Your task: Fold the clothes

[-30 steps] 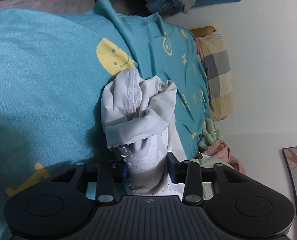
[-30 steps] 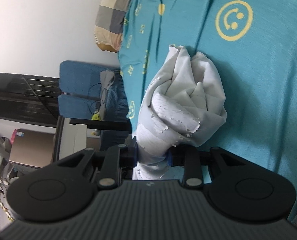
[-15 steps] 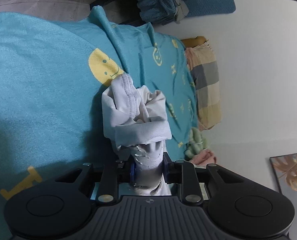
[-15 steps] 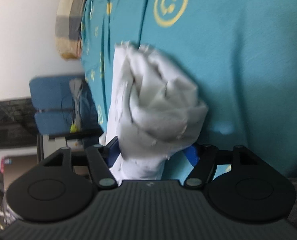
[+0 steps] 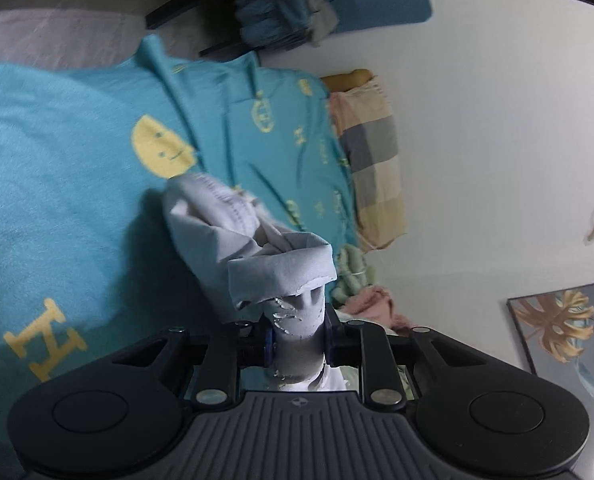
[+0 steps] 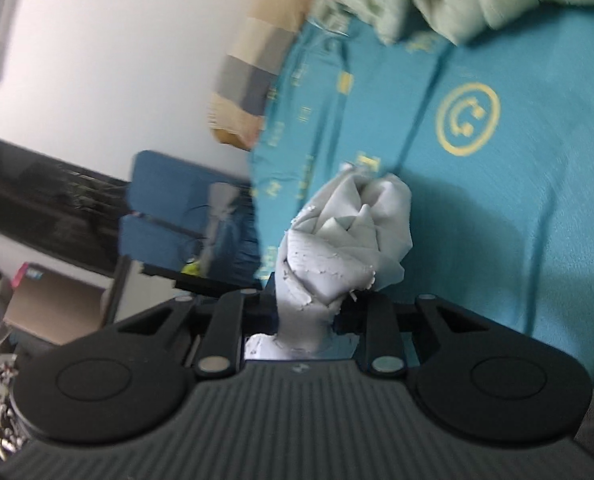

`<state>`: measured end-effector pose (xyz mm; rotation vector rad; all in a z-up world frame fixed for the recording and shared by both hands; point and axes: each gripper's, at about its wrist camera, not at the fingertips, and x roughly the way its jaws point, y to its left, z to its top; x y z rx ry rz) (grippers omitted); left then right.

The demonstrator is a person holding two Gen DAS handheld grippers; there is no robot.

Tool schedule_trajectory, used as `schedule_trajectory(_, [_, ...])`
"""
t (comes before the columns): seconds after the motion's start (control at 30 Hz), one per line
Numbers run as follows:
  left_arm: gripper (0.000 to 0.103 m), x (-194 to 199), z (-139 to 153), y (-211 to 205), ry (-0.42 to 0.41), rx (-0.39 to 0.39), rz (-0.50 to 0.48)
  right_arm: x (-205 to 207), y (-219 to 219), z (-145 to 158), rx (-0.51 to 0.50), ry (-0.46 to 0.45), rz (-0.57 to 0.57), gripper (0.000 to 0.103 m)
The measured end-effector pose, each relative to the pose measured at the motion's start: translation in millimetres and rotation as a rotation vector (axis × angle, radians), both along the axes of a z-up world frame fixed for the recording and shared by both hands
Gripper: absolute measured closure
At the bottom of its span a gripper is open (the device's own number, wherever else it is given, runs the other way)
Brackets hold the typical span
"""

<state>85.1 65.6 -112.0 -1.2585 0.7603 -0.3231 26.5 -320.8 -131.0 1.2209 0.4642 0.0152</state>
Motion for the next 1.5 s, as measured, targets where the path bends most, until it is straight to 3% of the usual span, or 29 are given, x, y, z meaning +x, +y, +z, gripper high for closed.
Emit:
schedule_trajectory(0.2, [0.080, -8.6, 74.3, -33.6, -0.066, 0.088, -0.061, -13.6, -38.1, 47.7, 0.008, -0.067, -0.034, 0.077])
schedule_trajectory(0.3, [0.080, 2.4, 113.5, -75.2, -0.110, 0.107, -0.094, -11.7, -66.3, 78.2, -0.004, -0.107, -0.055, 0.077])
schedule_trajectory(0.43, [0.080, 38.4, 165.5, -151.2, -0.171, 0.083, -0.161, -7.7, -107.5, 121.3, -0.025, -0.161, -0.084, 0.077])
schedule_trajectory(0.5, [0.080, 60.7, 191.1, -199.2, -0.213, 0.052, -0.208, 2.2, -148.1, 155.8, -0.070, -0.191, -0.110, 0.077])
schedule_trajectory(0.7, [0.080, 120.6, 238.0, -366.2, -0.322, -0.039, -0.382, 14.2, -272.7, 256.0, -0.318, -0.248, -0.226, 0.077])
schedule_trajectory(0.83, [0.079, 136.8, 224.0, -459.0, -0.361, -0.044, -0.490, 0.0, -328.3, 268.9, -0.436, -0.193, -0.313, 0.077])
schedule_trajectory(0.93, [0.079, 138.0, 179.7, -500.4, -0.386, 0.018, -0.600, -11.0, -355.4, 252.5, -0.490, -0.101, -0.343, 0.077])
schedule_trajectory(1.03, [0.078, 128.1, 121.5, -510.4, -0.394, 0.138, -0.721, -12.8, -368.2, 216.3, -0.533, 0.044, -0.281, 0.077])
schedule_trajectory(1.17, [0.078, 109.6, 65.5, -492.9, -0.359, 0.215, -0.822, -20.3, -358.6, 169.6, -0.580, 0.237, -0.154, 0.077])
schedule_trajectory(1.3, [0.075, 103.3, 51.7, -478.9, -0.335, 0.323, -0.872, -27.0, -343.9, 143.0, -0.604, 0.279, -0.128, 0.077])
schedule_trajectory(1.4, [0.067, 104.4, 61.7, -480.1, -0.334, 0.382, -0.891, -28.9, -340.2, 145.6, -0.612, 0.267, -0.149, 0.076])
schedule_trajectory(1.5, [0.045, 91.3, 87.2, -480.6, -0.392, 0.513, -0.912, -40.8, -335.4, 158.0, -0.565, 0.265, -0.159, 0.074])
